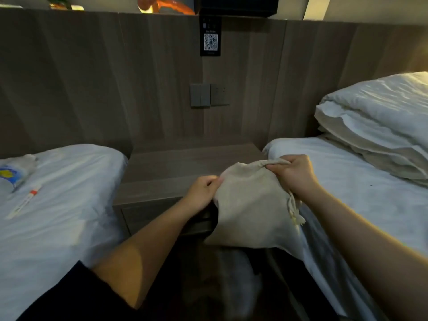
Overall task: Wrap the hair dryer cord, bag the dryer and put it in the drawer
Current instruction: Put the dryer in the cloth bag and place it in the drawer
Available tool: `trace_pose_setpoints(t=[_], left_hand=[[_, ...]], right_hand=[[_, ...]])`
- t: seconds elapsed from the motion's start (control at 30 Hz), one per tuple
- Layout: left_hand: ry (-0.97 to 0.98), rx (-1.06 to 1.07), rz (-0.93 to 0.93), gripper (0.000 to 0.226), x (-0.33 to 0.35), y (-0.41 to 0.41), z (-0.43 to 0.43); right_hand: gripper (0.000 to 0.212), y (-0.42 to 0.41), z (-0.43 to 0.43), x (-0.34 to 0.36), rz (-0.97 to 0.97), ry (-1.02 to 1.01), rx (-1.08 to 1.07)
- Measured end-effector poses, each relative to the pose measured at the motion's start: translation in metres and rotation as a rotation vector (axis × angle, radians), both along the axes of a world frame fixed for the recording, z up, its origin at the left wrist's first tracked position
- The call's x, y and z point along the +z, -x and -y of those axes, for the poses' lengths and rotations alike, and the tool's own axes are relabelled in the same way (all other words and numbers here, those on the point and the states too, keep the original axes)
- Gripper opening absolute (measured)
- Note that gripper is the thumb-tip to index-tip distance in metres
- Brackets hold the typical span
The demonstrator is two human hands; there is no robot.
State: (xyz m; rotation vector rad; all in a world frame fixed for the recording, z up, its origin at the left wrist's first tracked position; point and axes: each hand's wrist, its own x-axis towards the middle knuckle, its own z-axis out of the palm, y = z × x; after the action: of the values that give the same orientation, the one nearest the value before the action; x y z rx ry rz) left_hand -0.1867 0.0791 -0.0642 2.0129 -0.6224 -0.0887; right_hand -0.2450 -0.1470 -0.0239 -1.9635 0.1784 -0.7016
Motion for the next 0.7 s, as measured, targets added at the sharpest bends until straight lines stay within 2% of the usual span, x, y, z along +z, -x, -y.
trace_pose_setpoints(t=[0.13,0.23,0.33,0.4,0.47,0.5,0.57,0.6,0.63,0.67,0.7], left_hand=[[-0.492,0.058,-0.041,0.049,-0.054,0.003,-0.016],[-0.671,0.022,-0.142,0.055,-0.078,0.006,-0.022],[-0.62,0.077,-0.094,0.055,-0.082,0.011,-0.019],[-0.601,0.09,-0.12,0.057,-0.081,0.013,-0.017],[-0.643,0.069,-0.072,0.055,-0.077,0.017,-0.019],[-0.676,0.064,0.067,0.05,-0.074,0.021,-0.021],[-0.62,0.099,0.487,0.037,-0.069,0.028,-0.025],[-0.543,0.114,0.614,0.034,-0.066,0.031,-0.026],[-0.48,0.13,0.661,0.034,-0.064,0.032,-0.027],[-0.442,0.153,0.592,0.034,-0.059,0.032,-0.028],[-0.424,0.195,0.438,0.035,-0.055,0.031,-0.029]], right_hand=[[0.017,0.021,0.01,-0.021,-0.101,0.013,-0.047],[0.011,0.032,0.015,-0.027,-0.138,-0.024,-0.06],[0.015,0.038,0.016,-0.03,-0.137,-0.05,-0.078],[0.01,0.04,0.019,-0.031,-0.162,-0.066,-0.1],[0.014,0.043,0.023,-0.032,-0.192,-0.101,-0.106],[0.016,0.044,0.026,-0.033,-0.206,-0.12,-0.107],[0.013,0.045,0.028,-0.033,-0.236,-0.171,-0.101],[0.011,0.046,0.028,-0.033,-0.246,-0.21,-0.092],[0.012,0.047,0.028,-0.032,-0.254,-0.254,-0.078],[0.014,0.048,0.027,-0.031,-0.263,-0.297,-0.064],[0.013,0.048,0.026,-0.03,-0.273,-0.34,-0.053]])
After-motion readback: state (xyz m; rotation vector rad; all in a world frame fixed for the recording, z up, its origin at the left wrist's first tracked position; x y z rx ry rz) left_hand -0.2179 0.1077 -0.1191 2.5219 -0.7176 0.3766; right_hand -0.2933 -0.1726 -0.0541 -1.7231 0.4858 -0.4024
